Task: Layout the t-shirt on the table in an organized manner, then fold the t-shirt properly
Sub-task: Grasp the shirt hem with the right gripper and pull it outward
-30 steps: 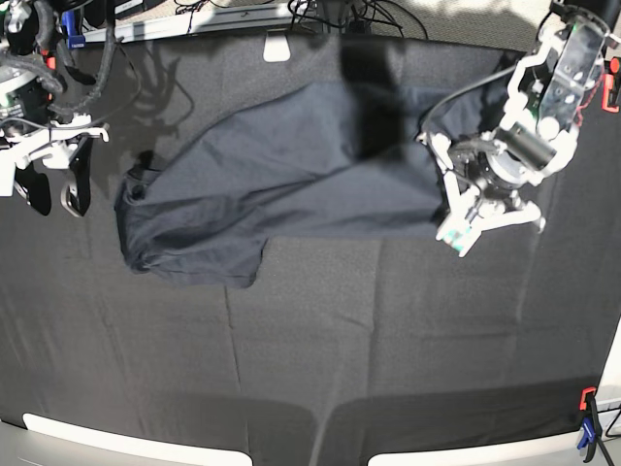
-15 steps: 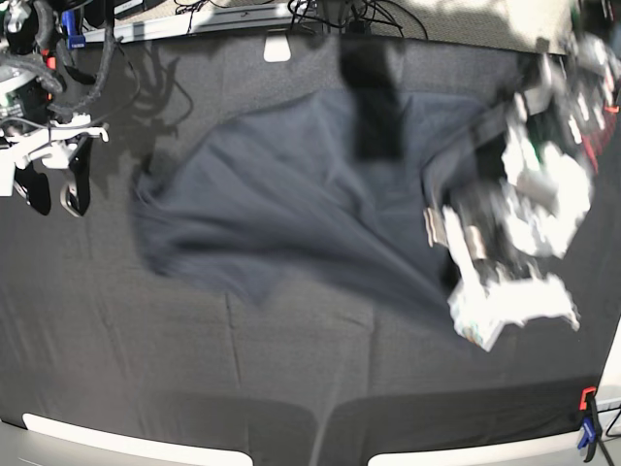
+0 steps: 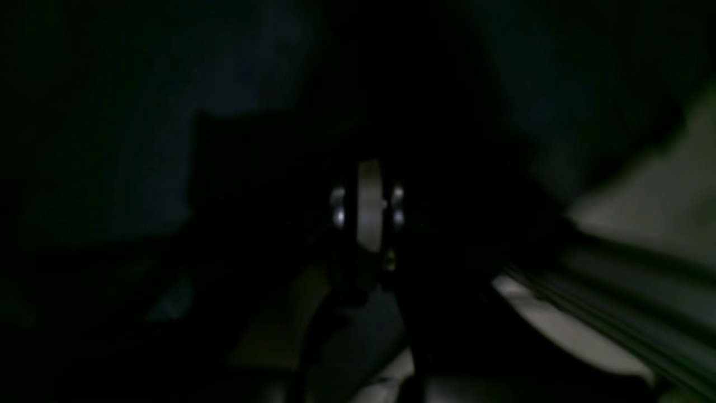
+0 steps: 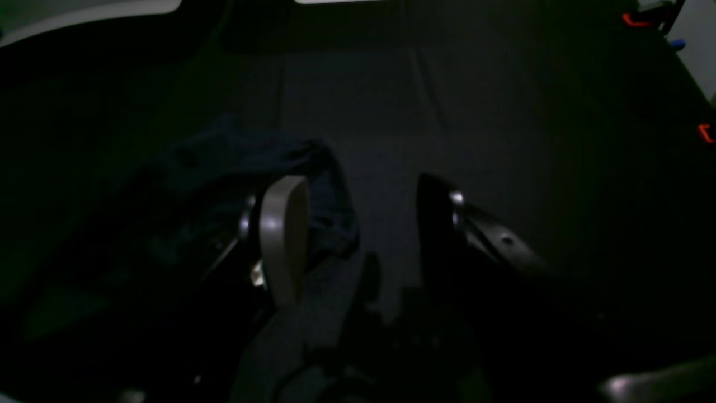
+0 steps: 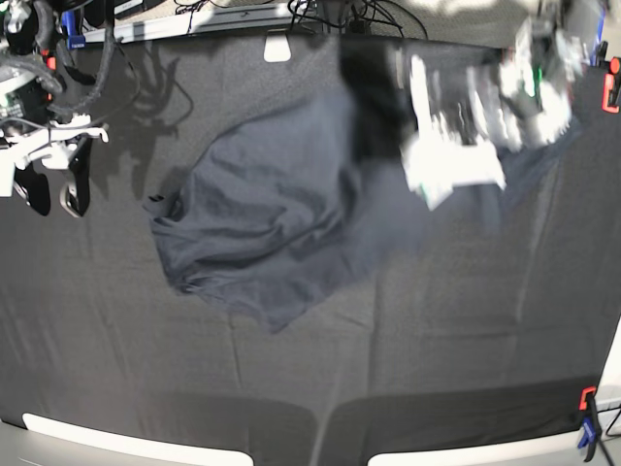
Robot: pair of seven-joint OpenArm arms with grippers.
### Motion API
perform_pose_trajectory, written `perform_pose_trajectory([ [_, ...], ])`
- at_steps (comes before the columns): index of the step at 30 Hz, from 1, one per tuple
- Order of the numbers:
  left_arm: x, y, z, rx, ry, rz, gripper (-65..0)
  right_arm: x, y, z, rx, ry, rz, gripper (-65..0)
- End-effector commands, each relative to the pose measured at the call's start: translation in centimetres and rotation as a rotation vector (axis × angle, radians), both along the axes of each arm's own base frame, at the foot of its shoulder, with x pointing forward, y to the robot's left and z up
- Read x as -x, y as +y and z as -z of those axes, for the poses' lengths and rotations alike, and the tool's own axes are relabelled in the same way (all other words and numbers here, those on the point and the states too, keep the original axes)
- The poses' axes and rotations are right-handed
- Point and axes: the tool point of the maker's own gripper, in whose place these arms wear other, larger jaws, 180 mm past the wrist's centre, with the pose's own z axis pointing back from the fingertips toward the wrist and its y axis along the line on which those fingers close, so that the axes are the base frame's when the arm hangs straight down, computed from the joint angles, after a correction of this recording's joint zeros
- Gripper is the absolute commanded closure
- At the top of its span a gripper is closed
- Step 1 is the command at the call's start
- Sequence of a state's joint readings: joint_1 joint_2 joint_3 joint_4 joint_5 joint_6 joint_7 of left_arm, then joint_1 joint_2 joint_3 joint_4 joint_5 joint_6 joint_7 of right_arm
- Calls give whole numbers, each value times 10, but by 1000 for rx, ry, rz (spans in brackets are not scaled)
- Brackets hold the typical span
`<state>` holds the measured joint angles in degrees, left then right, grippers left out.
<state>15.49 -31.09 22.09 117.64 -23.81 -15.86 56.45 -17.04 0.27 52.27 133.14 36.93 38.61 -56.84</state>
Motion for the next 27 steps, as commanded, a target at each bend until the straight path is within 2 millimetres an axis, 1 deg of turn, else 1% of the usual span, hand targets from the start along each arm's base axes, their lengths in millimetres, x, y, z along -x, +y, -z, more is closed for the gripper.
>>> perform_pose_trajectory([
  [1,6,-3,-4,21,-5,19,0,-3,5,-14,25,-58,-35,-305],
  [3,24,-4,4,20,39,29,0,-4,6,-16,25,-66,-36,-305],
  [5,34,-4,8,20,66,28,0,-5,8,-16,20,-71,-46,-305],
  [6,37,-4,9,20,72,28,0,-6,12,-16,16,-73,-58,-305],
  [8,36,-2,10,9,67,28,0,-12,25,-13,-4,-72,-107,-305],
  [11,33,2,11,-18,43,29,0,-32,51,-5,-33,-62,-204,-304],
  [15,32,1,10,-13,39,28,0,-76,79,10,-48,-22,-269,-303],
  [20,31,0,9,-5,30,27,0,-138,111,31,69,89,-400,-303],
  [23,31,0,9,-5,31,27,0,-172,120,45,129,203,-464,-303],
  [27,31,0,9,-5,31,27,0,-218,120,56,157,334,-506,-303],
])
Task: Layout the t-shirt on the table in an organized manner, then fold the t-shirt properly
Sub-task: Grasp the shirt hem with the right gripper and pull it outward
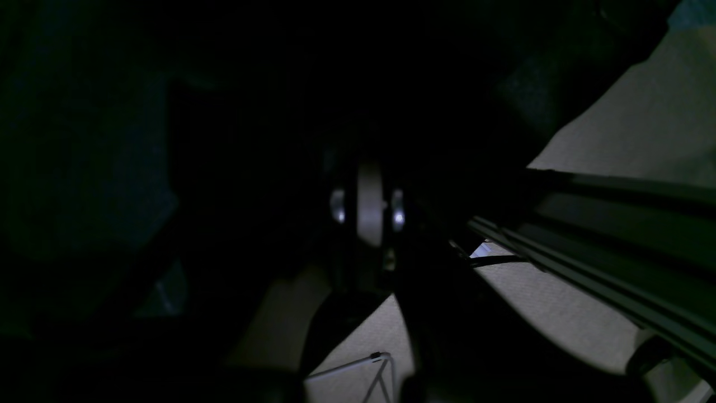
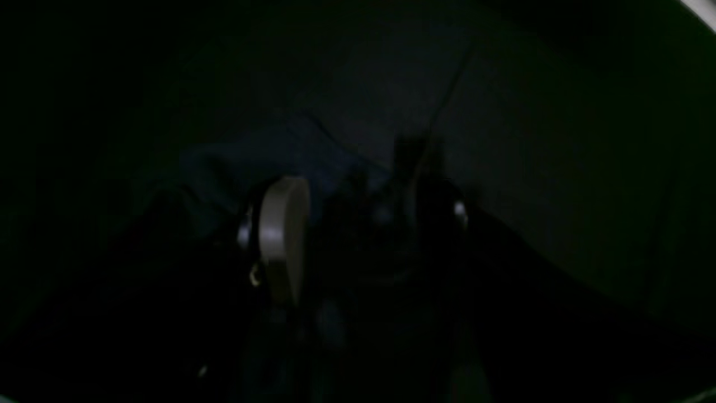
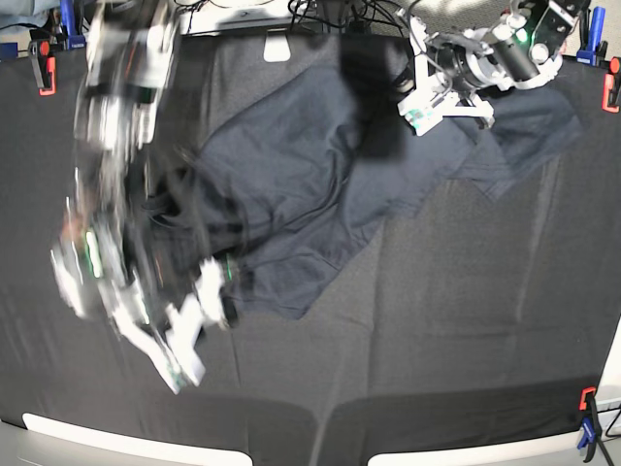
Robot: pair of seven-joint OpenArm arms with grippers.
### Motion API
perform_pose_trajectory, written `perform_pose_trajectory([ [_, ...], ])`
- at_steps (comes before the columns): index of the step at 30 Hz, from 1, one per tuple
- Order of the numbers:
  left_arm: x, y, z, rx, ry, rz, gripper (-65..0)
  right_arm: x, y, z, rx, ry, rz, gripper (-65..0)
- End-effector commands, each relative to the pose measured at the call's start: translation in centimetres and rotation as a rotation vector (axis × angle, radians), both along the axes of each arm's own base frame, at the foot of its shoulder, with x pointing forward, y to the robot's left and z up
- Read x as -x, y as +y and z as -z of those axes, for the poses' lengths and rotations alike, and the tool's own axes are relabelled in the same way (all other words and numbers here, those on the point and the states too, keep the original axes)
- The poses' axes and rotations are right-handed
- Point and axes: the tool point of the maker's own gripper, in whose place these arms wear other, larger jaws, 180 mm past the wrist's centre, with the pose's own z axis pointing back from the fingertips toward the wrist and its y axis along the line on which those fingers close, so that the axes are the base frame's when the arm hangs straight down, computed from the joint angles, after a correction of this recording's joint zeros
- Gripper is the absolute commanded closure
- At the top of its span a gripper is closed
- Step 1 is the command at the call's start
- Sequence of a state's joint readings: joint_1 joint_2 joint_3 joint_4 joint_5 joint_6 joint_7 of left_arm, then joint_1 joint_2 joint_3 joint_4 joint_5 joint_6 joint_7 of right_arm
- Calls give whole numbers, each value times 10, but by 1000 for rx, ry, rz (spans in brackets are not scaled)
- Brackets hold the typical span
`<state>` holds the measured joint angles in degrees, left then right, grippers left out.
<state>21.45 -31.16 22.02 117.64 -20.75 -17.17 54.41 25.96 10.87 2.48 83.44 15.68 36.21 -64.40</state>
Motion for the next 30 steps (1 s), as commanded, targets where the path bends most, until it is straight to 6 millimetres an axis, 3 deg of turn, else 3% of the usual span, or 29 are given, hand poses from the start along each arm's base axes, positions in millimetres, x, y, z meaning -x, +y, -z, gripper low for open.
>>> perform_pose_trajectory([
  [1,-2,-2,-7,15,-20,6,0,-20,-1,-21,-9,-38,0,-303],
  [5,-2,-2,-7,15,-20,6,0,-46,-11,4,-11,128,22,-303],
  [10,-2,-2,-7,15,-20,6,0,-46,-22,43,-36,332,70,-303],
  [13,-2,-2,-7,15,-20,6,0,-49,-30,53,-34,332,93,-303],
  [16,-2,-2,-7,15,-19,6,0,-48,-52,60,59,315,118,-303],
  [21,-2,-2,-7,15,-19,6,0,-41,-71,70,2,296,158,-303],
  [25,-2,-2,-7,15,-19,6,0,-24,-65,95,-53,322,162,-303],
  [30,-2,-2,-7,15,-19,6,0,-19,-47,100,-163,321,158,-303],
])
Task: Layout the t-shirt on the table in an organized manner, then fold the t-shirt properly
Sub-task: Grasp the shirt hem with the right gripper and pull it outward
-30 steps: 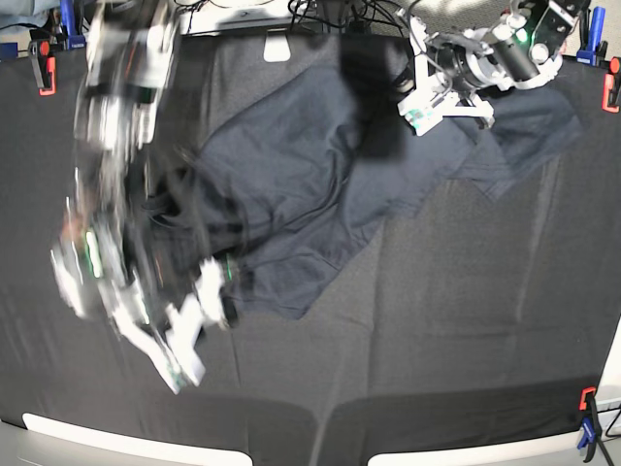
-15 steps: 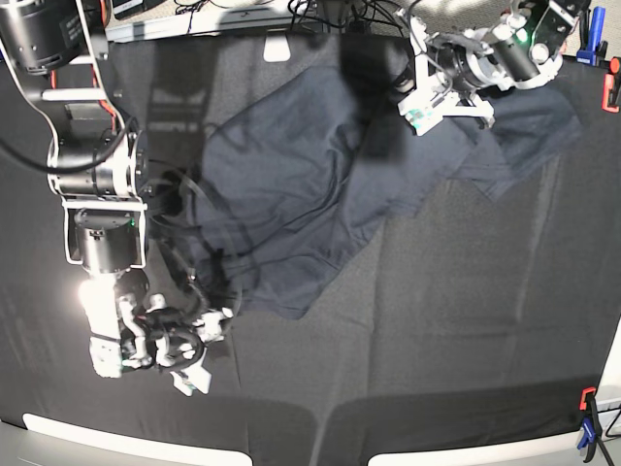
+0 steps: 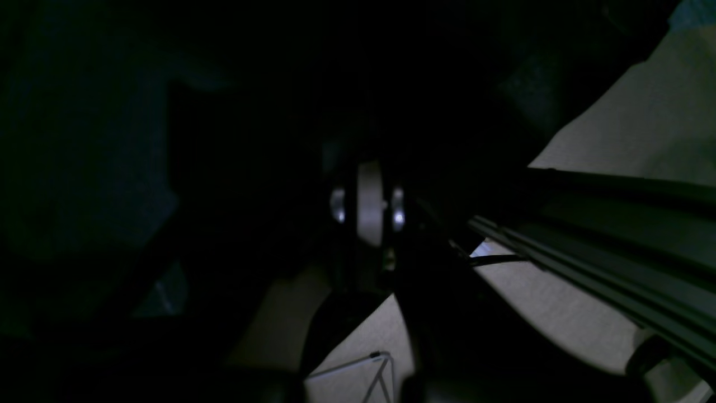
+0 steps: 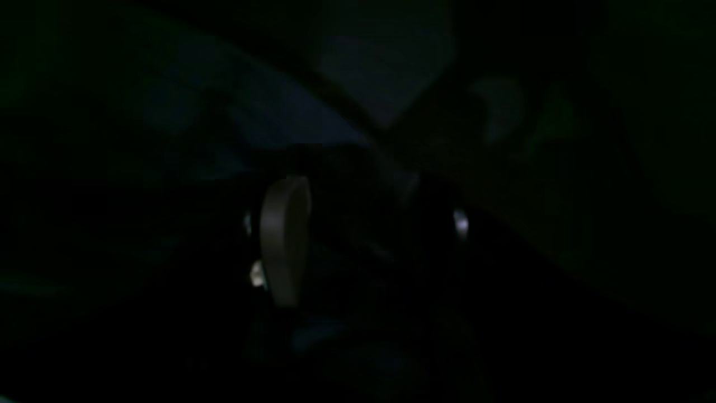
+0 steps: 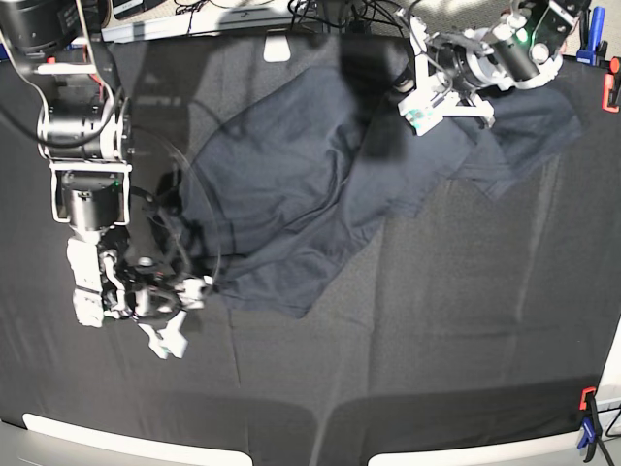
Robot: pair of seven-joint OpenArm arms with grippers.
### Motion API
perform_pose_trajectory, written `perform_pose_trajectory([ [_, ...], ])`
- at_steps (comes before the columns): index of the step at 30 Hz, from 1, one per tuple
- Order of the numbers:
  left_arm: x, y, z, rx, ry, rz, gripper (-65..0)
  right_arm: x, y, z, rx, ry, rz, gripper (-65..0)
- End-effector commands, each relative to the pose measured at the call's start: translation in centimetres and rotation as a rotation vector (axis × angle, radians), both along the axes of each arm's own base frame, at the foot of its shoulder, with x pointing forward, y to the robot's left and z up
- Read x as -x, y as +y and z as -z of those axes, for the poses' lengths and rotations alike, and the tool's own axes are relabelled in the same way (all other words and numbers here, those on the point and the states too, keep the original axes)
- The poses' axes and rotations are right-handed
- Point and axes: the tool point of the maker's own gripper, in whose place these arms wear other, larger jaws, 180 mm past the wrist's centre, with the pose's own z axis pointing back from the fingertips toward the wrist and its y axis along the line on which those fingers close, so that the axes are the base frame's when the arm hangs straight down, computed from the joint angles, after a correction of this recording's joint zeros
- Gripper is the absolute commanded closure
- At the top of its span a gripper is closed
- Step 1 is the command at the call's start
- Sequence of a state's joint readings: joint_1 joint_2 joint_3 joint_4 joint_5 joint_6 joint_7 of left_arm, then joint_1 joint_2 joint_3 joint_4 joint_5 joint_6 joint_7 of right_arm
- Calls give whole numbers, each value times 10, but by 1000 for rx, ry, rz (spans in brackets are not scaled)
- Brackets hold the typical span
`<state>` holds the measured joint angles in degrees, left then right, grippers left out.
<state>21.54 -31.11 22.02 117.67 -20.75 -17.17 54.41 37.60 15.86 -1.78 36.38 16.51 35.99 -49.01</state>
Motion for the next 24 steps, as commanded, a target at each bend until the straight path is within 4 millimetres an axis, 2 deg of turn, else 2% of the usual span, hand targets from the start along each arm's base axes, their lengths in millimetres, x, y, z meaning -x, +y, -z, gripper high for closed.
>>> perform_pose_trajectory([
  [1,-3,-2,-7,14,-21,6,0,-18,-1,-21,-12,-59,7,-303],
  [3,-3,-2,-7,14,-20,7,0,-19,2,-23,-13,-56,1,-302],
  [5,-3,-2,-7,14,-20,7,0,-19,5,-24,-14,-46,-5,-254],
  [7,-3,-2,-7,14,-21,7,0,-17,6,-24,-20,-33,-7,-176],
  [9,-3,-2,-7,14,-21,7,0,-14,5,-23,-9,-8,-13,-42],
  [10,-3,-2,-7,14,-22,7,0,-12,3,-23,0,5,-17,0],
  [13,-7,0,-7,3,-36,7,0,-15,1,-34,12,-36,-77,0],
  [16,-22,9,-9,-59,-98,8,0,-23,-11,-53,45,-84,-82,0],
  [20,-52,21,-19,-104,-179,-83,0,-27,-26,-85,47,-148,-66,0],
  [24,-83,35,-36,-173,-305,-138,0,-25,-32,-123,-27,-267,-45,0],
])
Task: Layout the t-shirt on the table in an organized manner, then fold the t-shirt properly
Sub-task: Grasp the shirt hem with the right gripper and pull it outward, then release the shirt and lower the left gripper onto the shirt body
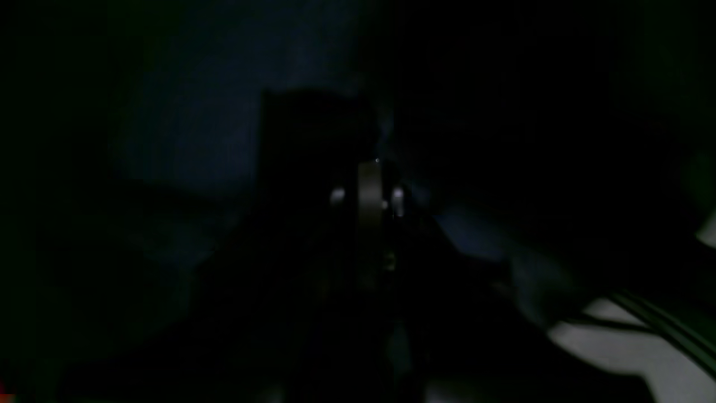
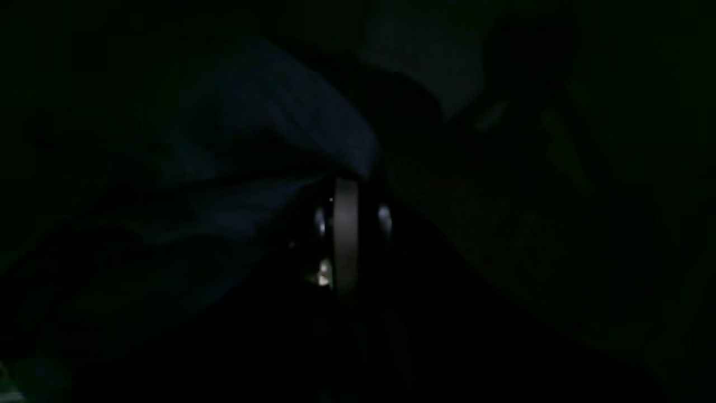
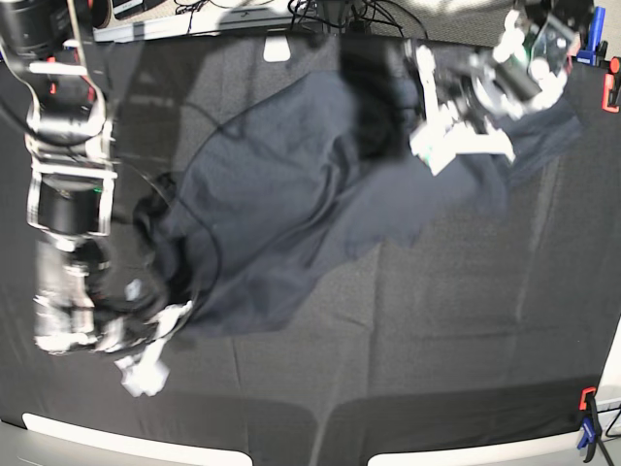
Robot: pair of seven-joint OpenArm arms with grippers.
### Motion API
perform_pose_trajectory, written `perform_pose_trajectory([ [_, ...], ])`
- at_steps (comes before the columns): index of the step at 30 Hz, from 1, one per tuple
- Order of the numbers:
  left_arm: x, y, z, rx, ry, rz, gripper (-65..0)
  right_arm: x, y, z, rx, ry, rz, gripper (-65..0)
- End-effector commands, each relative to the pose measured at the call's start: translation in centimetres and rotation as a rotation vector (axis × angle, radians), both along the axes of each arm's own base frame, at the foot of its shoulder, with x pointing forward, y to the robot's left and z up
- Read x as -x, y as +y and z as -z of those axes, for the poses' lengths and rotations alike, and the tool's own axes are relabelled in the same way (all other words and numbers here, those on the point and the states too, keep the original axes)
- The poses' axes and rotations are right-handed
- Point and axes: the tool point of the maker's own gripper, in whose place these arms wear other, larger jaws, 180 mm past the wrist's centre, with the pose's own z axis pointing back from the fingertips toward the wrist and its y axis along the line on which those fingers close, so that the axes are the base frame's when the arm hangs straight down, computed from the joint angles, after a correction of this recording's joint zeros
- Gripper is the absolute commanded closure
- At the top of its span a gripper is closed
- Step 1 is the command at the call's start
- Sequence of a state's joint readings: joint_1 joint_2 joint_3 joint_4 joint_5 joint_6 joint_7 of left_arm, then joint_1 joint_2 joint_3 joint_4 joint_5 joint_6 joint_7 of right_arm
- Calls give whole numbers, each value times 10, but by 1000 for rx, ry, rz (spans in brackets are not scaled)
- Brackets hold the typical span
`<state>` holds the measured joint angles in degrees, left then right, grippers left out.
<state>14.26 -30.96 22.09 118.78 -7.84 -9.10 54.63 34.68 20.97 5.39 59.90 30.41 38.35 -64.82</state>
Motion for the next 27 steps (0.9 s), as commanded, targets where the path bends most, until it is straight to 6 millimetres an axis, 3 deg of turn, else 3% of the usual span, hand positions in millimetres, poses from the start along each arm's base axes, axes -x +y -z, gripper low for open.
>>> perform_pose_trajectory([
  [1,-17,3,-18,-4,-87,-15,0,-11,-5,-35,-14,-113,-13,0],
  [7,-66,12,-59,-31,-280,-63,0,-7,-17,-98,-66,-332,25,0],
  [9,-73,16,-63,-50,-284,-74,0,0,-27,-100,-47,-353,51,0],
  [12,-70,16,-58,-45,-234,-82,0,17,-41,-80,-2,-317,89,0],
  [18,-27,-27,-39,145,-46,72,0,59,-71,-37,22,-227,166,0],
  [23,27,-52,-21,264,151,192,0,99,-135,-22,137,-166,306,0],
  [27,64,-68,-16,346,260,274,0,133,-184,-23,195,-136,409,0],
])
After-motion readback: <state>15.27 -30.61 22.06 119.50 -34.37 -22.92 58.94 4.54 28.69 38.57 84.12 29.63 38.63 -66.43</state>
